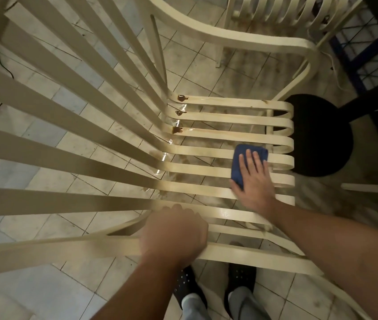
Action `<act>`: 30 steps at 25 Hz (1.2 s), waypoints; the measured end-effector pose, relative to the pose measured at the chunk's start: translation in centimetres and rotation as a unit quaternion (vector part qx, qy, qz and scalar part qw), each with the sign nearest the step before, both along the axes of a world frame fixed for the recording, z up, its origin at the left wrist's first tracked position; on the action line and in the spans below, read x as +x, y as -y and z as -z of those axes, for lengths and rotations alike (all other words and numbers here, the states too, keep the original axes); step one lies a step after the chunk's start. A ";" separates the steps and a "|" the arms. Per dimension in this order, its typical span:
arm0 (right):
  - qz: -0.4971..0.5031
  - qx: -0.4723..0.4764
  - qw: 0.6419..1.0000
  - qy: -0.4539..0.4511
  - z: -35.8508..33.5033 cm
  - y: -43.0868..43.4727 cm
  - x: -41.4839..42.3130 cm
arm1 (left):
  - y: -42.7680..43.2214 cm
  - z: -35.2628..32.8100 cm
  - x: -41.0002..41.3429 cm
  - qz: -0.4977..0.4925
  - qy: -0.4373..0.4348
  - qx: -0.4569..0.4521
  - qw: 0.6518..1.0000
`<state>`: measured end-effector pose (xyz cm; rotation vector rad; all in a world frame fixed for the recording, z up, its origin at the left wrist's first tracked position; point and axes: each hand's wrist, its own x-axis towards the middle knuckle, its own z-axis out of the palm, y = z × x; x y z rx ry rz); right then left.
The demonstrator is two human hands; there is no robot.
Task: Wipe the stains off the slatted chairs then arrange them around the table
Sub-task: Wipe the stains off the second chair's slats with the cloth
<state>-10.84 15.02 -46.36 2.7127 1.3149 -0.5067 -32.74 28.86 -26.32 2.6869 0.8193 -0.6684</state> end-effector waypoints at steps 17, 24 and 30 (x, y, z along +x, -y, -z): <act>-0.093 0.054 0.993 -0.053 1.7 -10.7 -5.8 | 0.3 0.3 0.1 0.008 -0.028 0.018 0.999; -0.012 0.013 1.000 -0.014 0.3 2.0 1.8 | 0.2 0.2 -0.1 -0.006 -0.009 0.000 1.000; 0.018 0.009 1.000 0.000 -0.2 5.3 3.7 | 0.2 0.0 0.1 0.002 -0.017 -0.007 1.000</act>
